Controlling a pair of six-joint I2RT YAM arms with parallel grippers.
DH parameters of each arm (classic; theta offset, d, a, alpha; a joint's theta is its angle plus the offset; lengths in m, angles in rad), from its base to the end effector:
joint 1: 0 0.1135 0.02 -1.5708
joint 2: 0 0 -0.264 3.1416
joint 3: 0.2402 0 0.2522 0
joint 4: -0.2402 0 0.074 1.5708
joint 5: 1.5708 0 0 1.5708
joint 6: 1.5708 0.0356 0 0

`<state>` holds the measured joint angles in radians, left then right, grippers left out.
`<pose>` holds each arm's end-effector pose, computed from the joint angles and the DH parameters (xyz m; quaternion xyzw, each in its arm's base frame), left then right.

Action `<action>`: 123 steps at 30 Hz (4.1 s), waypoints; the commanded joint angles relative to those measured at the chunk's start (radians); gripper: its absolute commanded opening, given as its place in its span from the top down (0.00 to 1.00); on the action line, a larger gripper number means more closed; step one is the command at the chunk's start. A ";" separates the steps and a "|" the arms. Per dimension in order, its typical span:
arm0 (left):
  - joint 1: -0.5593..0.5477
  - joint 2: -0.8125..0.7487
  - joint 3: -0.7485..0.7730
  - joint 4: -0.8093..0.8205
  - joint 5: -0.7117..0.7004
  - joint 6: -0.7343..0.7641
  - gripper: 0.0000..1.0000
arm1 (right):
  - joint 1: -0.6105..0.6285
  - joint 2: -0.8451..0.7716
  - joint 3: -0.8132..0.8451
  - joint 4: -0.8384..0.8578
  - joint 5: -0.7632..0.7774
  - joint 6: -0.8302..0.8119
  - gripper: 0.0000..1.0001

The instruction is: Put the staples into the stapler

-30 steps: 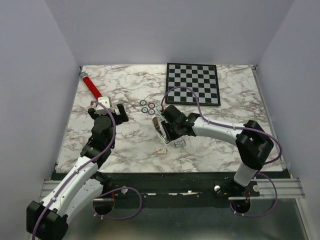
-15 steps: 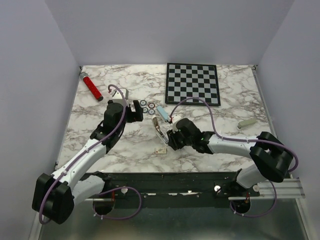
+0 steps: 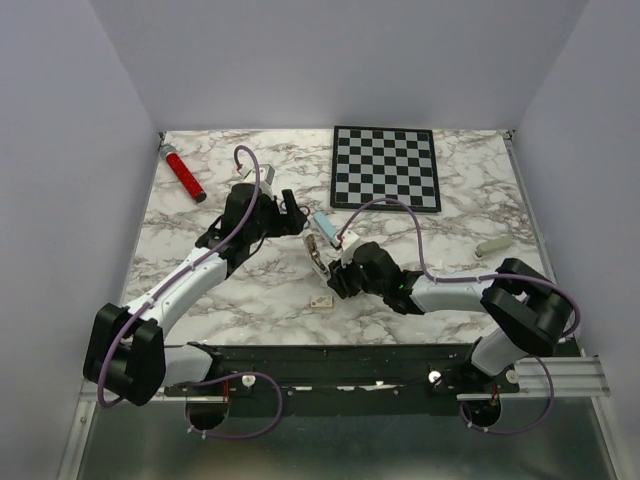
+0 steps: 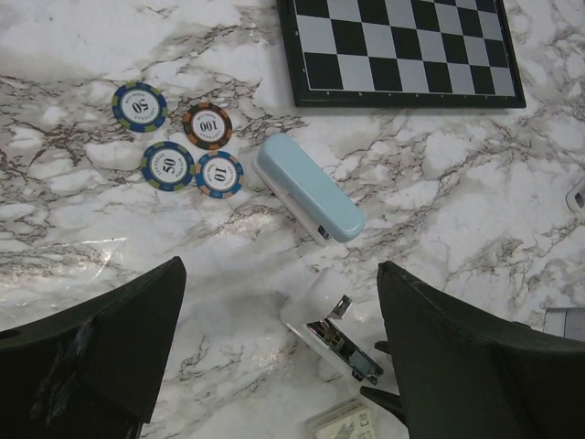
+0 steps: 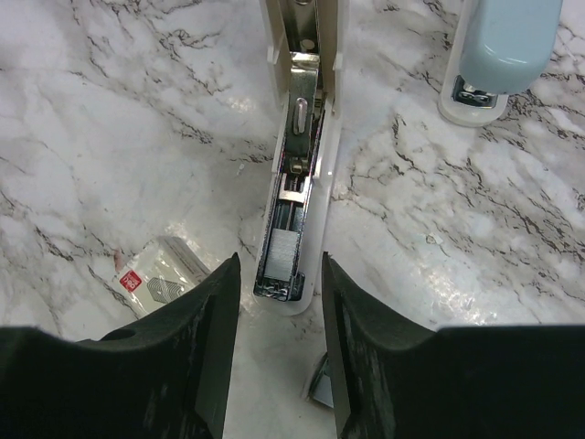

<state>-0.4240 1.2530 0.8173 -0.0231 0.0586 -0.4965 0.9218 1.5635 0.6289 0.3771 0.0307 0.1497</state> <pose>0.2572 -0.1184 0.2668 -0.0153 0.8490 -0.2566 0.4616 0.1851 0.2422 0.1581 -0.3223 0.8127 0.2361 0.4241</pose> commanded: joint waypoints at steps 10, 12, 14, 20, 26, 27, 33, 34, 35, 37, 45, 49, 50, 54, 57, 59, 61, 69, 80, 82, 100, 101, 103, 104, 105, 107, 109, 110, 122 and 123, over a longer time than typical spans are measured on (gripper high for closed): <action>0.027 0.048 0.006 -0.029 0.164 -0.060 0.07 | 0.005 0.063 -0.011 0.066 0.014 -0.032 0.57; 0.031 0.048 -0.001 -0.011 0.185 -0.053 0.07 | 0.005 0.064 -0.012 0.071 0.020 -0.035 0.60; 0.037 0.051 -0.012 0.003 0.210 -0.037 0.09 | 0.006 0.063 -0.014 0.074 0.035 -0.039 0.66; 0.062 0.083 -0.018 0.017 0.311 -0.019 0.16 | 0.005 0.055 -0.011 0.074 0.032 -0.068 0.85; 0.079 0.103 -0.047 0.077 0.405 0.033 0.21 | 0.006 0.056 0.003 0.065 0.015 -0.114 0.99; 0.083 0.100 -0.059 0.104 0.412 0.036 0.21 | 0.005 0.058 0.005 0.066 0.012 -0.119 0.99; 0.117 0.094 -0.124 0.189 0.428 -0.014 0.28 | 0.005 0.075 0.026 0.049 -0.002 -0.131 0.99; 0.117 0.095 -0.125 0.193 0.431 -0.014 0.28 | 0.006 0.076 0.028 0.049 -0.003 -0.136 0.99; 0.117 0.097 -0.125 0.196 0.434 -0.014 0.31 | 0.006 0.078 0.031 0.048 -0.002 -0.139 0.99; 0.117 0.106 -0.121 0.201 0.443 -0.010 0.33 | 0.005 0.082 0.034 0.045 -0.003 -0.141 0.99; 0.117 0.135 -0.104 0.203 0.454 0.015 0.48 | 0.006 0.089 0.042 0.045 -0.009 -0.141 0.99; 0.117 0.166 -0.087 0.173 0.455 0.038 0.55 | 0.006 0.090 0.043 0.043 -0.008 -0.141 0.99; 0.117 0.169 -0.083 0.167 0.455 0.039 0.57 | 0.006 0.089 0.043 0.045 -0.008 -0.141 0.99; 0.116 0.180 -0.070 0.106 0.446 0.058 0.65 | 0.005 0.083 0.043 0.046 -0.005 -0.141 0.99; 0.105 0.169 -0.070 0.054 0.423 0.075 0.67 | 0.006 0.081 0.049 0.042 -0.008 -0.141 0.99; 0.088 0.155 -0.072 0.029 0.400 0.085 0.67 | 0.006 0.078 0.057 0.037 -0.009 -0.136 0.99; 0.071 0.139 -0.073 -0.003 0.380 0.095 0.71 | 0.005 0.073 0.061 0.040 -0.014 -0.133 0.99; -0.064 0.108 -0.064 -0.074 0.296 0.104 0.78 | 0.006 0.063 0.092 0.014 -0.020 -0.130 0.99; -0.239 0.075 -0.104 -0.003 0.198 -0.007 0.82 | 0.006 0.058 0.098 0.009 -0.054 -0.124 0.99; -0.257 0.074 -0.110 0.018 0.196 -0.034 0.82 | 0.006 0.058 0.097 0.017 -0.058 -0.122 0.99; -0.211 -0.082 -0.217 0.112 -0.003 -0.209 0.68 | 0.006 0.038 0.049 -0.003 -0.045 -0.104 0.84; -0.197 -0.095 -0.234 0.111 -0.011 -0.215 0.63 | 0.006 0.036 0.048 -0.007 -0.045 -0.102 0.81; -0.156 -0.127 -0.254 0.115 -0.017 -0.223 0.59 | 0.005 0.032 0.043 -0.017 -0.043 -0.098 0.75; -0.118 -0.139 -0.271 0.115 -0.017 -0.226 0.55 | 0.005 0.029 0.043 -0.020 -0.044 -0.096 0.74; -0.098 -0.148 -0.279 0.120 -0.019 -0.231 0.54 | 0.005 0.029 0.043 -0.026 -0.043 -0.096 0.70; -0.047 -0.187 -0.302 0.124 -0.017 -0.237 0.51 | 0.006 0.030 0.048 -0.035 -0.043 -0.096 0.67; -0.019 -0.222 -0.311 0.126 -0.023 -0.232 0.48 | 0.006 0.030 0.049 -0.049 -0.041 -0.093 0.64; -0.009 -0.233 -0.316 0.124 -0.025 -0.218 0.46 | 0.006 0.027 0.049 -0.053 -0.040 -0.090 0.64; 0.096 -0.323 -0.282 0.075 -0.042 -0.097 0.39 | 0.006 -0.057 0.078 -0.220 -0.040 -0.082 0.40; 0.099 -0.328 -0.274 0.068 -0.043 -0.088 0.38 | 0.005 -0.065 0.080 -0.249 -0.041 -0.081 0.37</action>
<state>-0.3424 0.9585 0.5102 0.0685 0.0433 -0.6498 0.9218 1.5520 0.6819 0.2306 -0.0132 0.0635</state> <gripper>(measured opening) 0.602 0.591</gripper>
